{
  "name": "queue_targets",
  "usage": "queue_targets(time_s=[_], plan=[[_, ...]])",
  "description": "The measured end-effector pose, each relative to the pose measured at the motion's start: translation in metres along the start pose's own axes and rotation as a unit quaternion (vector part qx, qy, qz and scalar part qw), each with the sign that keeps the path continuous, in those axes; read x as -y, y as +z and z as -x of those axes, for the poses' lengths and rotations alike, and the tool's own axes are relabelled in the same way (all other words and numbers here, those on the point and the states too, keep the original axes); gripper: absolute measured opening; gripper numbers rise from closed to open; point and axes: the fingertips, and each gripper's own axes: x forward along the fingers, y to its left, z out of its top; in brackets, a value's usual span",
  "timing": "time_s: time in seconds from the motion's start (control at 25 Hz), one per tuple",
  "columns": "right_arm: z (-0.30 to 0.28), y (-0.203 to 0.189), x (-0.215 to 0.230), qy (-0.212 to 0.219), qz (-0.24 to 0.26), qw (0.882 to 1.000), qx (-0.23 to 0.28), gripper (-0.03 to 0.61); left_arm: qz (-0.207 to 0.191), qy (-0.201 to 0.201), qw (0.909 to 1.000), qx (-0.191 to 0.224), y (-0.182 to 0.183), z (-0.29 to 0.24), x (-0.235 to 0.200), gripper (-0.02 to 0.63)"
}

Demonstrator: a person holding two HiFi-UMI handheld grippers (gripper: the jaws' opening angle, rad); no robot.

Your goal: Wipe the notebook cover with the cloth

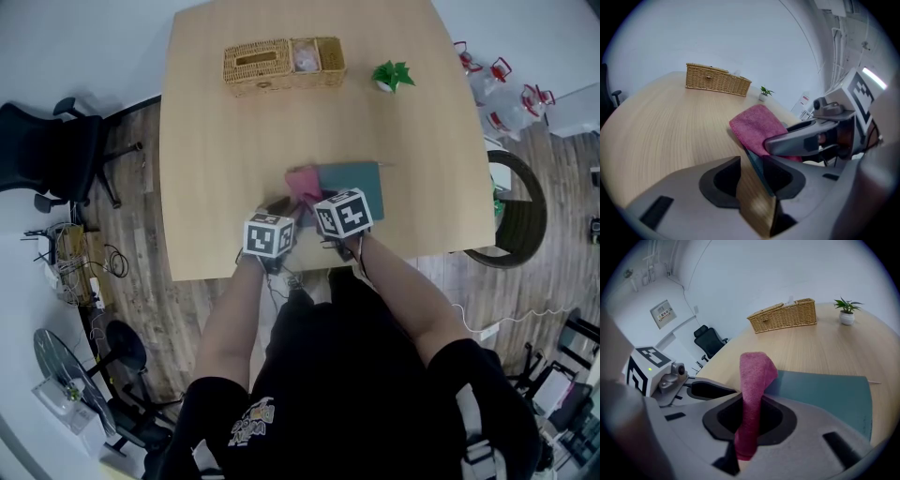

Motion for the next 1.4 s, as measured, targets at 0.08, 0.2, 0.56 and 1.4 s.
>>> queue_targets(time_s=[0.08, 0.2, 0.56, 1.4], plan=[[0.001, 0.001, 0.003, -0.002, 0.002, 1.000, 0.002, 0.069, 0.000, 0.000, 1.0000, 0.000, 0.000, 0.000, 0.000, 0.144], [0.005, -0.001, 0.010, -0.012, 0.007, 1.000, 0.001, 0.069, -0.001, 0.001, 1.0000, 0.001, -0.001, 0.000, 0.000, 0.145], [0.028, -0.008, 0.041, -0.046, -0.011, 0.999, 0.012, 0.069, -0.001, 0.003, 1.0000, 0.001, -0.001, 0.002, 0.000, 0.146], [0.104, -0.042, 0.151, -0.150, -0.122, 0.980, 0.046, 0.071, 0.003, -0.001, 1.0000, 0.000, 0.000, 0.002, 0.000, 0.144]])
